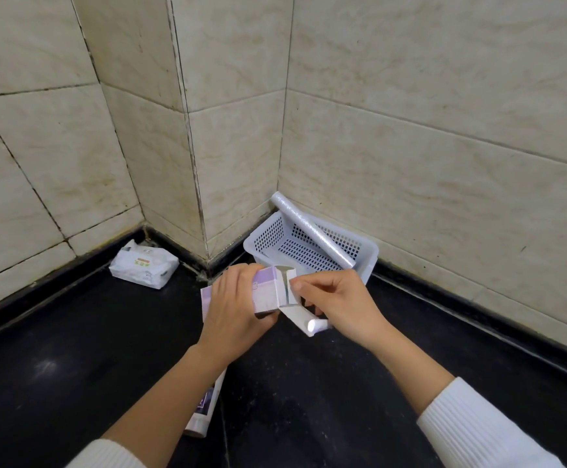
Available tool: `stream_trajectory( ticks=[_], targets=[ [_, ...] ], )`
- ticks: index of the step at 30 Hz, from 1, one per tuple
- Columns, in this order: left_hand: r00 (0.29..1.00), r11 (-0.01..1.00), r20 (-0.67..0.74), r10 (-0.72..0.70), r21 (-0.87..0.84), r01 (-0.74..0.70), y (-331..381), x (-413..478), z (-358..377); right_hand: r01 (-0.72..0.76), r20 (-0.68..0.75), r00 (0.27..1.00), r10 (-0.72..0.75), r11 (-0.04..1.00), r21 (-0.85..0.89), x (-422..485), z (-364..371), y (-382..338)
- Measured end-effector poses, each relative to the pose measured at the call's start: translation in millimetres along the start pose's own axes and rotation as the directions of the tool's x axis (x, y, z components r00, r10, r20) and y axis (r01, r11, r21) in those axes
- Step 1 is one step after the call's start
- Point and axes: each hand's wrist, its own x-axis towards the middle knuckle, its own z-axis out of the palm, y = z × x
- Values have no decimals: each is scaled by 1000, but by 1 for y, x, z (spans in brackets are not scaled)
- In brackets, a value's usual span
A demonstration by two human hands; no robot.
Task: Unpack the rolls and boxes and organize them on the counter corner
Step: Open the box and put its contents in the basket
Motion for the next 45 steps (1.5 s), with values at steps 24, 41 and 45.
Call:
stream_trajectory(
  ticks=[24, 41, 45],
  targets=[
    [915, 940, 403, 28, -321, 113, -1, 15, -13, 338, 224, 936, -270, 865, -370, 15, -22, -27],
    [956, 969, 242, 168, 137, -205, 10, 30, -9, -48, -135, 991, 14, 967, -249, 18, -3, -13],
    [952, 959, 260, 163, 185, -215, 9, 31, -11, -58, -93, 995, 35, 964, -259, 16, -5, -20]
  ],
)
